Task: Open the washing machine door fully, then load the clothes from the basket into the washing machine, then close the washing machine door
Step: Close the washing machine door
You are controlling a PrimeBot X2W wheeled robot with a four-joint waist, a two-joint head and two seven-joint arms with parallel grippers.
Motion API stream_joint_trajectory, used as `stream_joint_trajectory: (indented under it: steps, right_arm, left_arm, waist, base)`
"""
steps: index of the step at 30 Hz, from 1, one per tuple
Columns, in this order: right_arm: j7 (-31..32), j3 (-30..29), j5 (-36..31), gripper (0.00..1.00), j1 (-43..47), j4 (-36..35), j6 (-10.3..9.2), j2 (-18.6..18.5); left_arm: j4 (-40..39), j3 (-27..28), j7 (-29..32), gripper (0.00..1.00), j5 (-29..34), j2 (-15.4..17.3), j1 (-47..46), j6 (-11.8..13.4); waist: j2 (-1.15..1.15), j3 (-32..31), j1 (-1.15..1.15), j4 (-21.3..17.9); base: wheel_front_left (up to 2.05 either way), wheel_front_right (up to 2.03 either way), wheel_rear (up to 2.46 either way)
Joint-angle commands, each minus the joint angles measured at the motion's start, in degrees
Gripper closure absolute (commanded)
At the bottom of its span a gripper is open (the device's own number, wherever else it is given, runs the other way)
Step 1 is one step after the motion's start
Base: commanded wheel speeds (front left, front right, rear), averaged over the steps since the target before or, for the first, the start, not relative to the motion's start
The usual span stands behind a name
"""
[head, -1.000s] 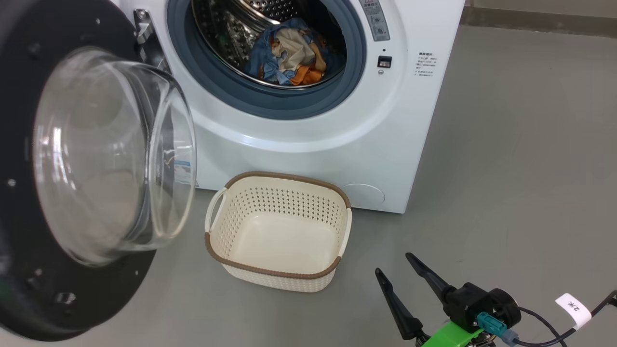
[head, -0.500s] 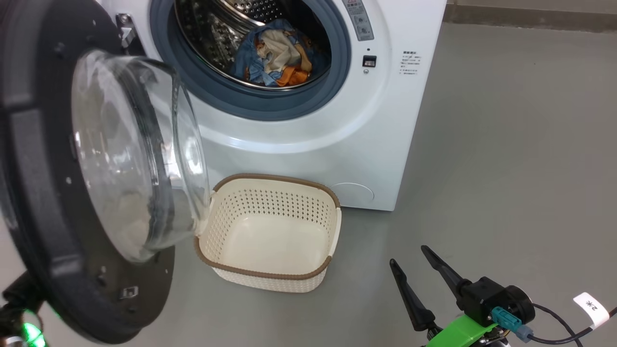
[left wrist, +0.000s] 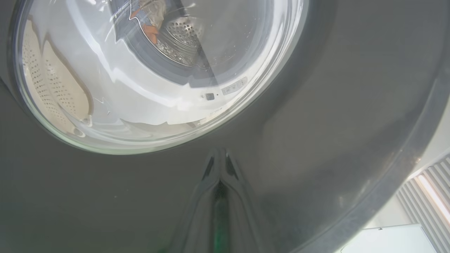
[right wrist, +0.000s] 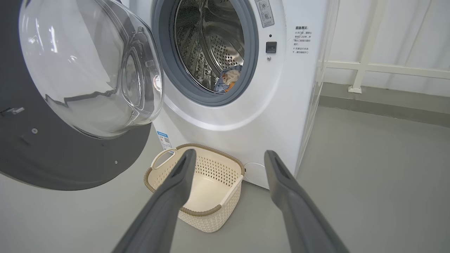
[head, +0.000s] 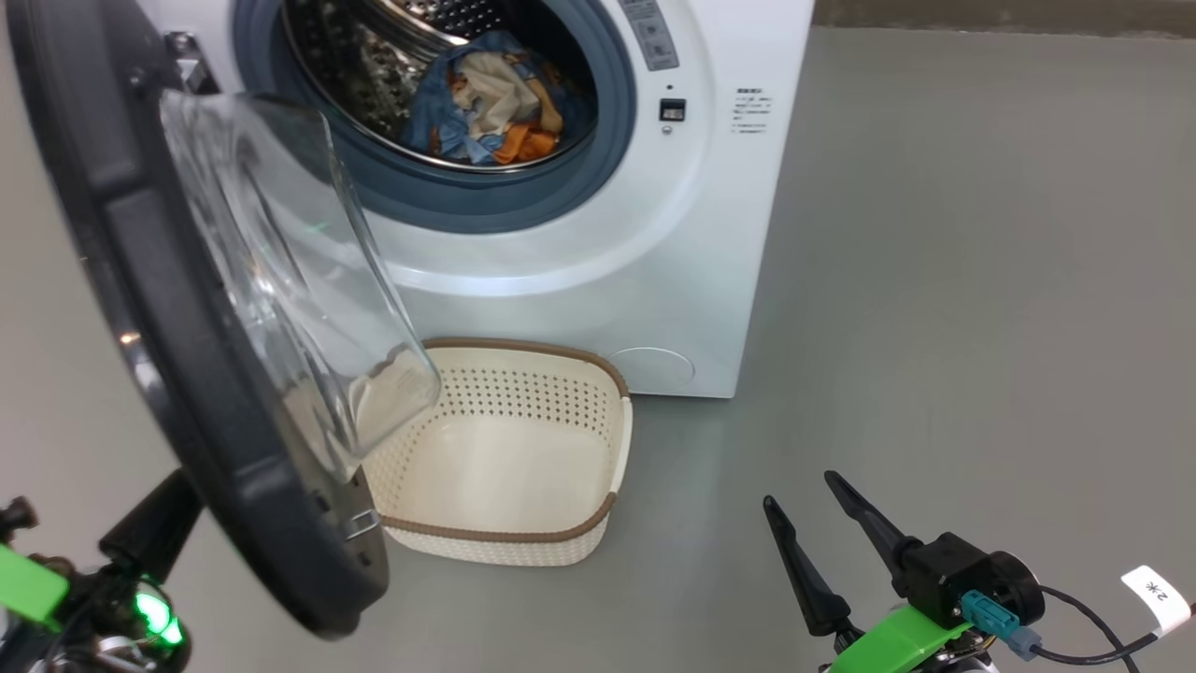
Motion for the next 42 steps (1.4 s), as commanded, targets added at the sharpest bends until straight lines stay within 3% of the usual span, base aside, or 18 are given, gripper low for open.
stream_joint_trajectory:
  steps: [1, 13, 23, 33, 42]
  right_arm:
    - [-0.34, 1.11, -0.02, 0.00, -1.57, -1.34, 0.16, 0.38]
    - [-0.34, -0.41, -0.29, 0.00, -2.09, -1.33, 0.16, 0.51]
    - [-0.34, -1.30, -0.33, 0.00, -2.33, -1.56, 0.16, 0.58]
    - [-0.34, -2.25, -0.28, 0.00, -2.21, -1.40, 0.16, 0.69]
    - [-0.34, -2.97, -0.20, 0.00, -2.11, -1.45, 0.16, 0.76]
  left_arm:
    - [-2.37, -0.19, -0.01, 1.00, -1.05, 0.63, -0.36, 0.02]
    - [-0.79, -10.11, -9.77, 1.00, -8.80, 0.18, 1.09, -0.50]
    - [-0.12, -16.04, -18.43, 1.00, -10.48, 0.17, -0.36, -0.73]
    - [3.92, -18.28, -27.96, 1.00, -10.77, 0.16, -3.28, -0.75]
    - [7.38, -18.64, -35.81, 1.00, -10.74, 0.16, -6.00, -0.75]
  waist:
    - [0.00, 0.02, 0.00, -0.77]
    - [0.00, 0.31, 0.00, -6.57]
    - [0.00, 1.05, 0.00, -13.44]
    - [0.00, 1.86, 0.00, -20.35]
    - [0.00, 2.03, 0.00, -22.93]
  base:
    - [0.00, 0.00, 0.00]
    - [0.00, 0.00, 0.00]
    - [0.00, 0.00, 0.00]
    - [0.00, 0.00, 0.00]
    - [0.00, 0.00, 0.00]
